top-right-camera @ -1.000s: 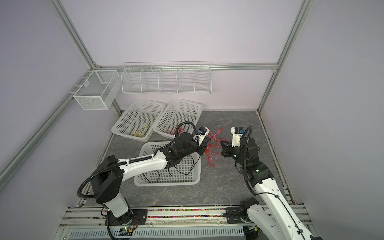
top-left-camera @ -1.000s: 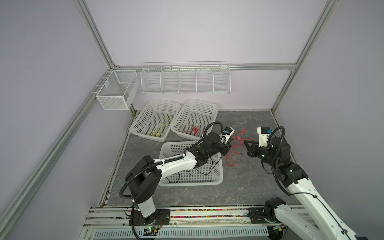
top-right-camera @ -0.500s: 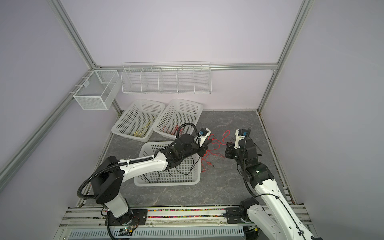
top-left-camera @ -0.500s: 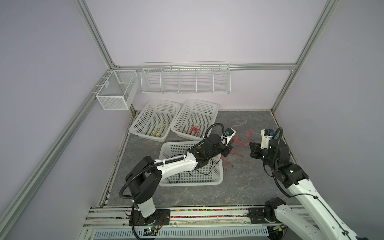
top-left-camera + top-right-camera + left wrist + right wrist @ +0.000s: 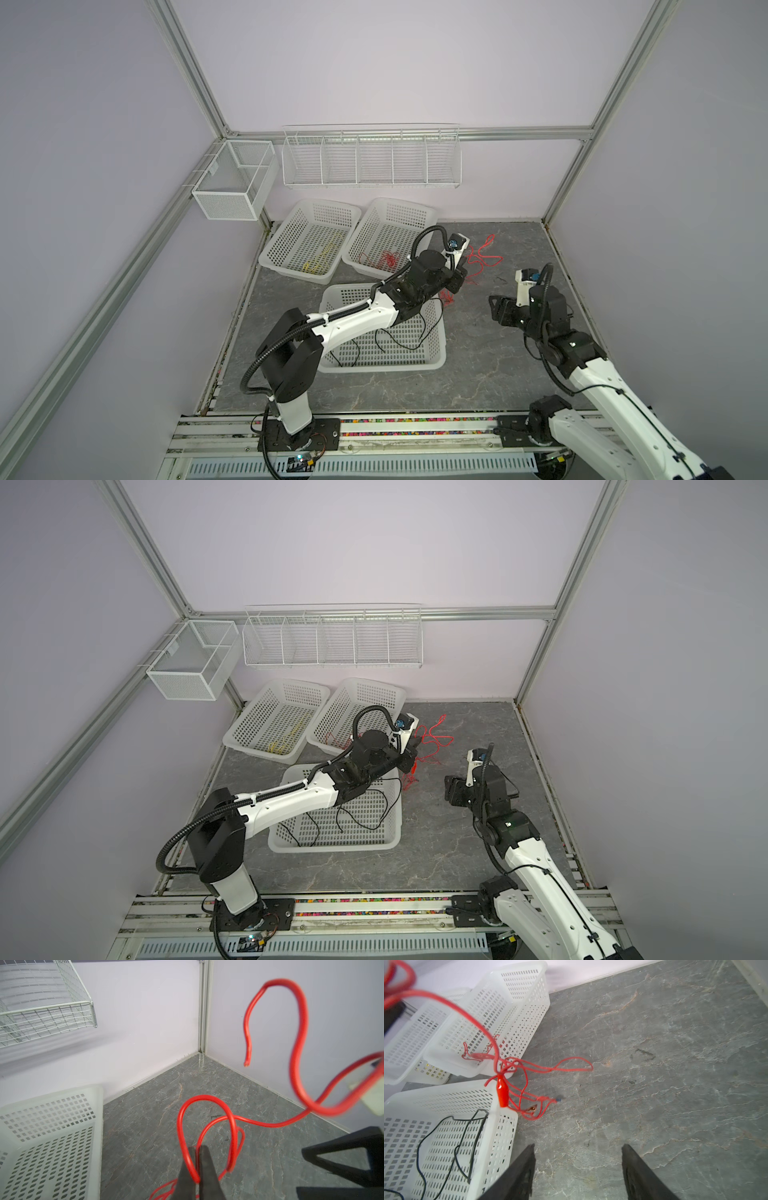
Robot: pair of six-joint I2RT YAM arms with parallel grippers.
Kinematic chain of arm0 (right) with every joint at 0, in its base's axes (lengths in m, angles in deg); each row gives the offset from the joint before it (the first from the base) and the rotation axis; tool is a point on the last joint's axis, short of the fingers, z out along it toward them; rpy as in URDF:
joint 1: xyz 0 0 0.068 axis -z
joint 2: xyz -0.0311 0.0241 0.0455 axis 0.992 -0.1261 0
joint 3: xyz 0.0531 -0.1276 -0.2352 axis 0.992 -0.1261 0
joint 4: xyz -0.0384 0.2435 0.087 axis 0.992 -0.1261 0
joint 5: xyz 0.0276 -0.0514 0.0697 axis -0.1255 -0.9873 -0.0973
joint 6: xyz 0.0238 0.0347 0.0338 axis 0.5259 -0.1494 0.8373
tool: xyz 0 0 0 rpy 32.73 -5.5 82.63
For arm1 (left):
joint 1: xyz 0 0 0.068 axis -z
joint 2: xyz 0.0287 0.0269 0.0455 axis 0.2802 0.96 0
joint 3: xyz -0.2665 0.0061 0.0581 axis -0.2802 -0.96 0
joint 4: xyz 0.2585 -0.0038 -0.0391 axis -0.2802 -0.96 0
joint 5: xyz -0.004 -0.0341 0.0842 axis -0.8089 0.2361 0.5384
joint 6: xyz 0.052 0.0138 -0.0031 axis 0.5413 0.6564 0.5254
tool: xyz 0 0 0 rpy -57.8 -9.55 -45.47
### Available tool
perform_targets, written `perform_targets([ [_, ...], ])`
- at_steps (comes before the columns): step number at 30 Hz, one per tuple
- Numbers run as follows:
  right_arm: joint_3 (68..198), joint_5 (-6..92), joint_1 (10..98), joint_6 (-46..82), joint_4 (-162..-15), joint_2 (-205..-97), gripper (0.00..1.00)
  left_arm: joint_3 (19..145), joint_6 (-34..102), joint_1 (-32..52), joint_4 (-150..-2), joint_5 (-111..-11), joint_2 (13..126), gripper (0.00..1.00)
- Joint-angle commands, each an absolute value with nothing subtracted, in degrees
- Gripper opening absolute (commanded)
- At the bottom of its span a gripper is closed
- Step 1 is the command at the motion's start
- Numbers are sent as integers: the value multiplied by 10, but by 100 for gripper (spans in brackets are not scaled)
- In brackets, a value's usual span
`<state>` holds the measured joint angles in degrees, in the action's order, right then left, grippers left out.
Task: Untangle the cables
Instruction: 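Hold the thick red wire with the left gripper while the right gripper releases the tangle, then lower the right gripper onto the red alligator clip and grasp it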
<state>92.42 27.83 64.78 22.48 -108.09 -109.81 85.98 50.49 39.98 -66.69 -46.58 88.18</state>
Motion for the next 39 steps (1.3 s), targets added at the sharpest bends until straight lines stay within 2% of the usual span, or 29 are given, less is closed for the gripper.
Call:
perform_targets([
  [1, 891, 321, 651, 211, -991, -1109, 69, 876, 486, 400, -677, -507, 875, 0],
  [9, 848, 337, 651, 201, -860, -1162, 68, 884, 480, 400, -701, -571, 842, 0],
  [15, 827, 464, 648, 197, -772, -1186, 67, 889, 479, 400, -709, -562, 838, 0],
  [19, 819, 509, 639, 217, -721, -1197, 67, 903, 471, 400, -715, -562, 846, 0],
  [27, 831, 500, 621, 239, -709, -1227, 61, 908, 472, 400, -719, -559, 848, 0],
  [32, 847, 443, 614, 250, -782, -1205, 53, 910, 480, 400, -728, -528, 856, 0],
  [36, 844, 439, 607, 268, -799, -1176, 46, 920, 477, 400, -735, -501, 870, 0],
  [39, 842, 432, 590, 275, -803, -1169, 45, 933, 469, 400, -746, -487, 882, 0],
])
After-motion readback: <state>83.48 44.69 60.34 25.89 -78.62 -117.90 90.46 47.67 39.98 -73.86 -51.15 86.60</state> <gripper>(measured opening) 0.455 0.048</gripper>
